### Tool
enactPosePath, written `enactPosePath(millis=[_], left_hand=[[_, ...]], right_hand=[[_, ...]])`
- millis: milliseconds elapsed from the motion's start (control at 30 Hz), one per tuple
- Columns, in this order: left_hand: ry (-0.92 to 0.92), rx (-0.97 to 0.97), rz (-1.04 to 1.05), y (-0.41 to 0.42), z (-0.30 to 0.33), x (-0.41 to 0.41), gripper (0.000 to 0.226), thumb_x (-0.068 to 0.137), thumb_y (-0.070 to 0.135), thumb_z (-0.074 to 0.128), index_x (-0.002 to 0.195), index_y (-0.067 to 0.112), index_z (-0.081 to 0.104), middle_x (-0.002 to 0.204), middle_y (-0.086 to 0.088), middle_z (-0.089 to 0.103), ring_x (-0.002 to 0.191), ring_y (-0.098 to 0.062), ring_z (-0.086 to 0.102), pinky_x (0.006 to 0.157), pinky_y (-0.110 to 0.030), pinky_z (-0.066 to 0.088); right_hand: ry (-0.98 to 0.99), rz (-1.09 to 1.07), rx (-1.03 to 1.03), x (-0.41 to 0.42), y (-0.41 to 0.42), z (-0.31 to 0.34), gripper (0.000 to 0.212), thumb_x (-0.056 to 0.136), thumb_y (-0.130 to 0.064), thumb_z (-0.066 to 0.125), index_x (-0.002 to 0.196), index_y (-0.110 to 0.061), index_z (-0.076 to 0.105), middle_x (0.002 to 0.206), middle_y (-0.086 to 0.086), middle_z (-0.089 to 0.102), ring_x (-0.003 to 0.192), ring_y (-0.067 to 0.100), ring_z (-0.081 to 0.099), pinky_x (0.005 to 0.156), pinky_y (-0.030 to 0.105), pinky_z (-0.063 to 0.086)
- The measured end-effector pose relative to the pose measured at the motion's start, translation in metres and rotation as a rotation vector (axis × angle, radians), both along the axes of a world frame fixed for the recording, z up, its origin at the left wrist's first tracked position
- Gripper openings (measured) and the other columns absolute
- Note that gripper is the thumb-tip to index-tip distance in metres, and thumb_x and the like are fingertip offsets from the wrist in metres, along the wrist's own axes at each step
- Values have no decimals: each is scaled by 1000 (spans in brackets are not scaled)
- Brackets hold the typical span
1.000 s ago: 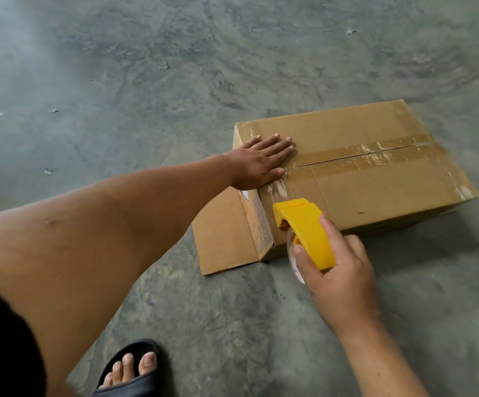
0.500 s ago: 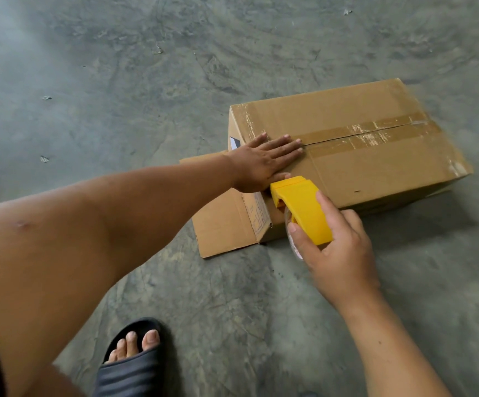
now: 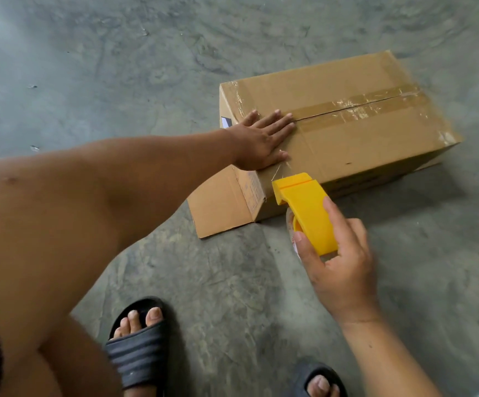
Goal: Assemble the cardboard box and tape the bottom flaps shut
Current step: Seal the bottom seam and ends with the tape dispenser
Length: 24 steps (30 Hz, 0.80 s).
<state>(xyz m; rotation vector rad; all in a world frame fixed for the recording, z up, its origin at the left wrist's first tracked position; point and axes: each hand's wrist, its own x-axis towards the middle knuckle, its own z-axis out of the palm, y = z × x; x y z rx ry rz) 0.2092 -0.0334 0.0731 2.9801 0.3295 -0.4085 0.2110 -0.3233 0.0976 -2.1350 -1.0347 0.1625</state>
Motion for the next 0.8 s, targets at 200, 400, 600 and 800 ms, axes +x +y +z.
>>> enactPosePath(millis=[200,400,600,800], left_hand=[[-80,18,-148,-28,-16,-1,71,103,58,10,161,21,-6,169,0,-9,154,-21,-10,122,-53,-7],[-73,30,-169,-1,-10,18,66,104,54,10,161,24,-6,169,3,-8,155,-18,-9,123,-51,-6],[-35,53,-160,28,-6,39,65,104,53,8,160,25,-9,168,4,-11,154,-18,-11,123,-52,-3],[-68,26,-173,34,-9,43,67,103,58,8,161,26,-6,169,4,-6,155,-17,-8,123,-51,-4]], right_hand=[[23,7,-22,-3,1,-3,72,83,-56,56,142,-17,46,100,-4,40,73,6,45,55,6,35],[8,-13,-41,11,24,4,72,85,-53,62,145,-20,41,102,-4,38,74,0,41,57,6,36],[48,-25,-103,28,55,7,76,86,-57,57,150,-29,27,107,-2,36,76,5,39,57,11,28],[65,-66,-69,23,58,2,73,87,-56,55,149,-27,30,108,-4,36,85,7,41,58,8,30]])
